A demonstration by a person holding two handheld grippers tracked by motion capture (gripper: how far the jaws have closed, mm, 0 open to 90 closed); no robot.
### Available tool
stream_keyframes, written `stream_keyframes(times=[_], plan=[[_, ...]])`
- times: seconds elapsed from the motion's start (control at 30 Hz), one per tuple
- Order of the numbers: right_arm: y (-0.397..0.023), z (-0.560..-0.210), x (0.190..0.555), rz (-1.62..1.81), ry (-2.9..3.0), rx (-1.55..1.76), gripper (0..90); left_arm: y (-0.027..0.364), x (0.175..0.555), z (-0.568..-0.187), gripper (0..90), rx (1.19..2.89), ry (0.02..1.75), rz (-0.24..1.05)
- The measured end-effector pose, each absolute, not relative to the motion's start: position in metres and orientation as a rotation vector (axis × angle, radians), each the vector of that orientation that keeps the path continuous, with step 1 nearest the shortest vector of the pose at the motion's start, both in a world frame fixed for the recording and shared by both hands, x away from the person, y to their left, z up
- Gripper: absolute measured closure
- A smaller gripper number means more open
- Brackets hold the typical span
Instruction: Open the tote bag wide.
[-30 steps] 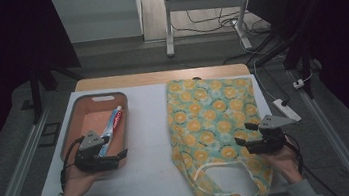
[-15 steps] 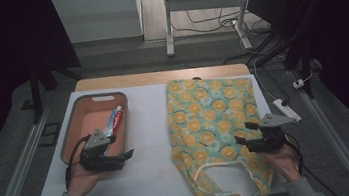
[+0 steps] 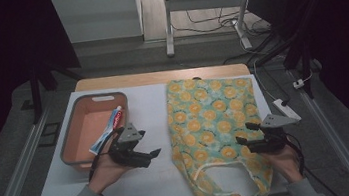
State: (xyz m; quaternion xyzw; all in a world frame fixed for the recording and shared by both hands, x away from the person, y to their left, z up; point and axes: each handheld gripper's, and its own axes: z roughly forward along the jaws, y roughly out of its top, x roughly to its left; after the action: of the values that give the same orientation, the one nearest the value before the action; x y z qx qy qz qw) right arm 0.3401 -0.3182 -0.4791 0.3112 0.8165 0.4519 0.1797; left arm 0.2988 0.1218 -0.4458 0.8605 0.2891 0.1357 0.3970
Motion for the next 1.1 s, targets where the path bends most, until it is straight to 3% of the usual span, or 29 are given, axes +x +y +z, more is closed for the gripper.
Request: stream_keyframes(times=[0.47, 0.87, 0.97, 1.1], plan=[[-0.315, -0.477, 0.330, 1.279, 2.302, 0.872, 30.0, 0.050, 0.317, -0.458, 20.2, 2.298, 0.559, 0.220], [-0.310, -0.482, 0.334, 1.250, 2.336, 0.855, 29.9, 0.024, 0.333, -0.487, 21.2, 2.409, 0.549, 0.133], [-0.311, -0.482, 0.333, 1.246, 2.333, 0.856, 29.9, 0.025, 0.335, -0.496, 24.6, 2.423, 0.571, 0.111], [-0.312, -0.483, 0.332, 1.238, 2.331, 0.863, 29.9, 0.024, 0.337, -0.502, 38.4, 2.430, 0.580, 0.122]])
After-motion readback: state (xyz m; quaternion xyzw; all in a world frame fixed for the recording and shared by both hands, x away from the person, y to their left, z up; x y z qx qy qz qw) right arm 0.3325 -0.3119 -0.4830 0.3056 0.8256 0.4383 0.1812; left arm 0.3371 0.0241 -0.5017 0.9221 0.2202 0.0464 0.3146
